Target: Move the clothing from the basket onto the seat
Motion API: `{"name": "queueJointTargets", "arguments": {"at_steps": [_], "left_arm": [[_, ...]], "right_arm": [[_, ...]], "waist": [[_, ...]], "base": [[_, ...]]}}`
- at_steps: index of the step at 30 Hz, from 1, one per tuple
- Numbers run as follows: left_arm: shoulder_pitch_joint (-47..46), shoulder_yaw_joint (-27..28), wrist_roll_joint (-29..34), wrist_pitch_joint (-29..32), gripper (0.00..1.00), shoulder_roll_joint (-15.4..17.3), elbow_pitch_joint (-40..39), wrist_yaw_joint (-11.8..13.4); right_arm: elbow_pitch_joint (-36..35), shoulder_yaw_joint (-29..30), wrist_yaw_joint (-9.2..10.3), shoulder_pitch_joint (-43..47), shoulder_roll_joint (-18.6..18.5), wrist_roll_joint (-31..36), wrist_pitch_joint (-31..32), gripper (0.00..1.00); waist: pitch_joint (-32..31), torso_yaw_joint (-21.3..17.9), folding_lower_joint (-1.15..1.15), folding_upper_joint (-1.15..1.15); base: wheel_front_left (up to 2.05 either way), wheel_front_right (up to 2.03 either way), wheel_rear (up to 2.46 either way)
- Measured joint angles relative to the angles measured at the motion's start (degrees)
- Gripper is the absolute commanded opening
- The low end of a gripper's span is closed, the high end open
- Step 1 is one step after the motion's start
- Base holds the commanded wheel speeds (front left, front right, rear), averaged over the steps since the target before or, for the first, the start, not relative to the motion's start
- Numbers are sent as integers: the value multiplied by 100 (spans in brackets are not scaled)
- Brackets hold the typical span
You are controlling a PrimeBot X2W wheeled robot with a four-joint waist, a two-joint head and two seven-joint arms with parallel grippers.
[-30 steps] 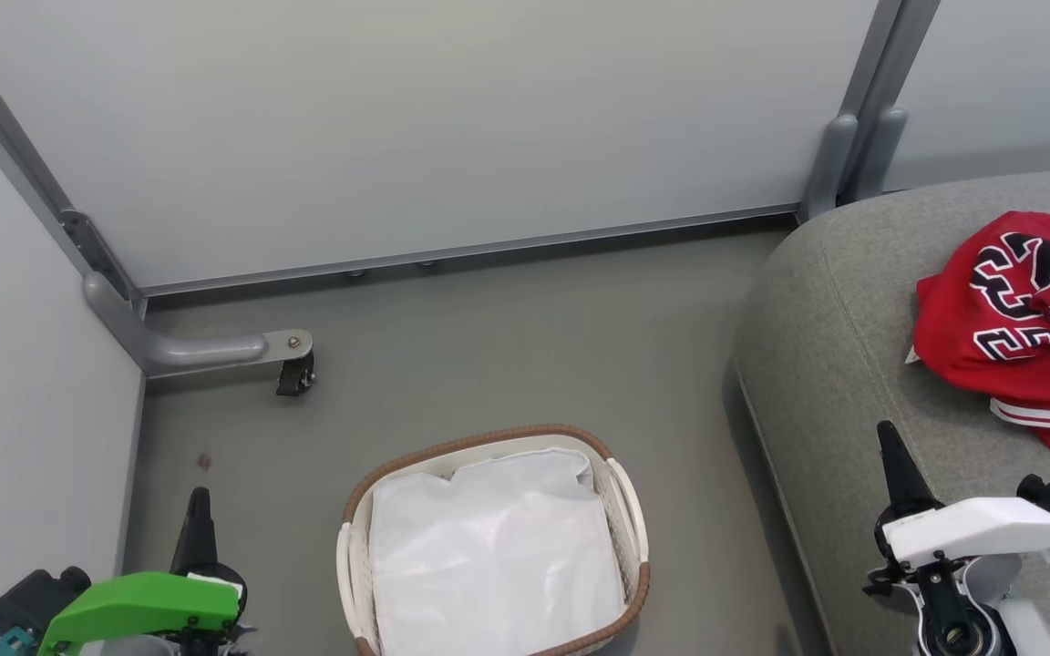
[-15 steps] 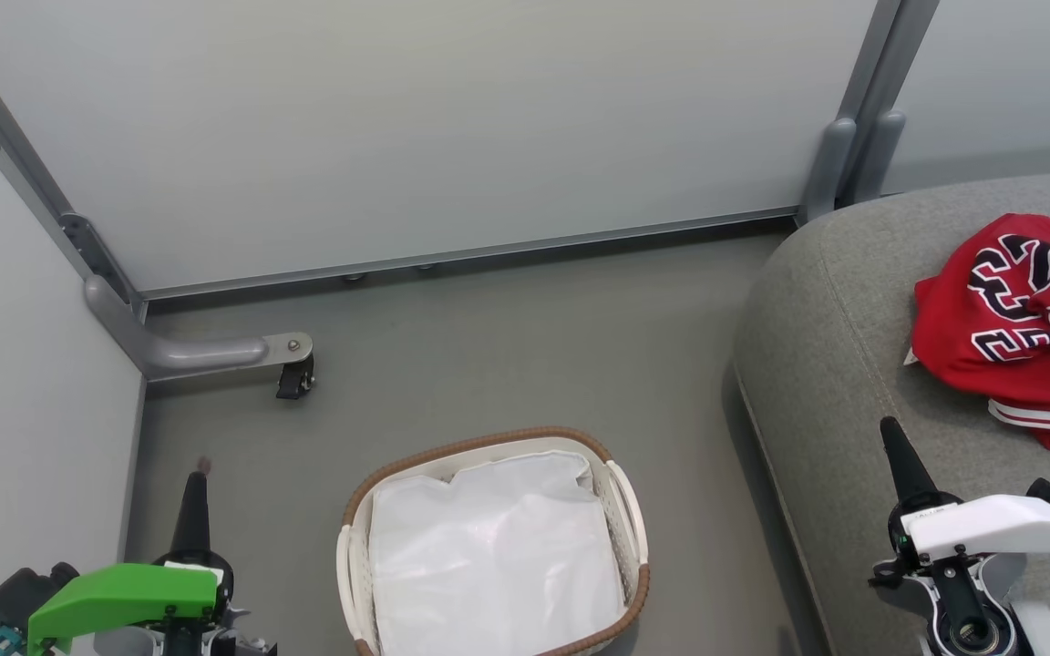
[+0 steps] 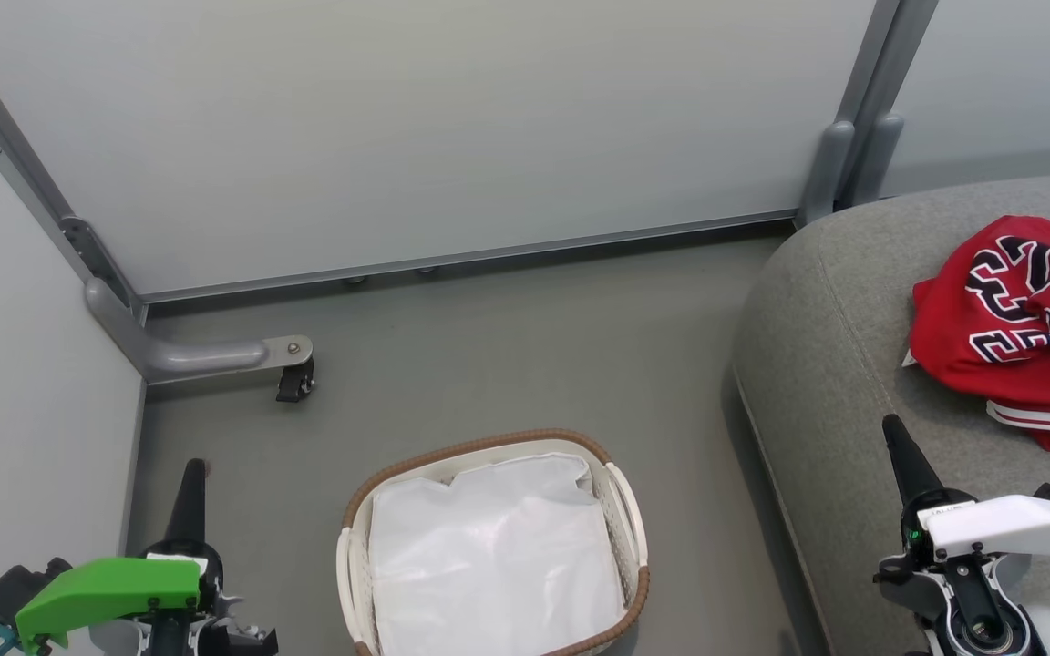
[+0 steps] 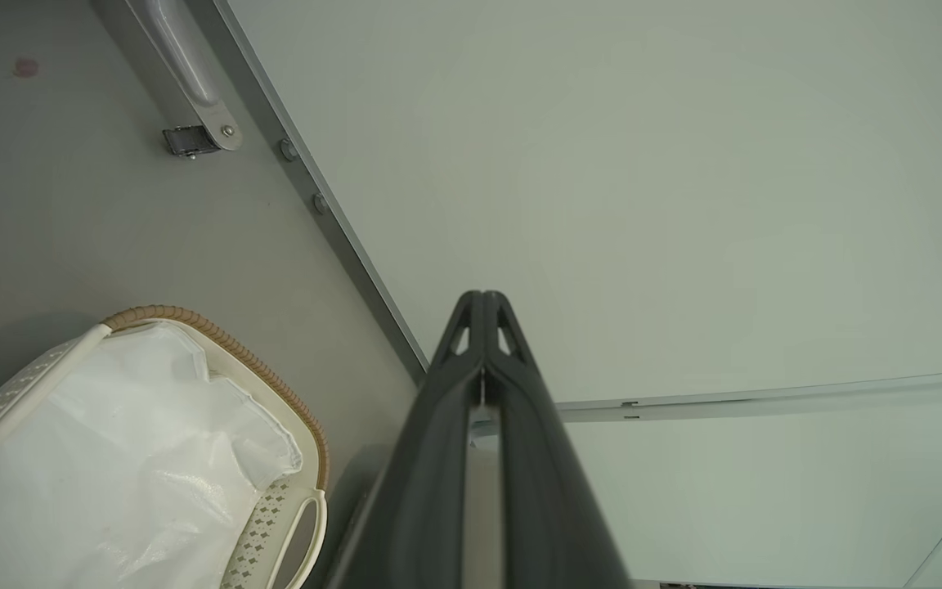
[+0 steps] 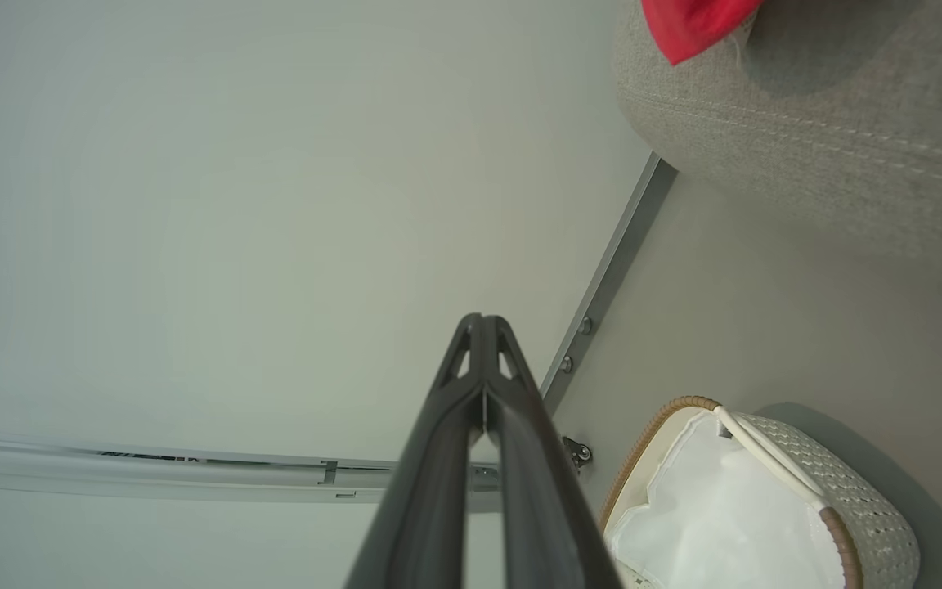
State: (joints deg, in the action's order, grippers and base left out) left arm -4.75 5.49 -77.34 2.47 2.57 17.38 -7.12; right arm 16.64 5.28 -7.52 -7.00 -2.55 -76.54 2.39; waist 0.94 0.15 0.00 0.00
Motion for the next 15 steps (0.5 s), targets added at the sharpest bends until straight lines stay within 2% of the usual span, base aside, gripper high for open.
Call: {"name": "queueJointTargets", "arguments": {"at_steps": [15], "left_arm": [[-60, 38, -631, 177, 0, 4, -136, -15]], "right_arm": [[-114, 53, 1, 21, -5, -670, 171, 0]], "waist": [[-30, -6, 0, 0]], "base": [[0, 0, 0]]}}
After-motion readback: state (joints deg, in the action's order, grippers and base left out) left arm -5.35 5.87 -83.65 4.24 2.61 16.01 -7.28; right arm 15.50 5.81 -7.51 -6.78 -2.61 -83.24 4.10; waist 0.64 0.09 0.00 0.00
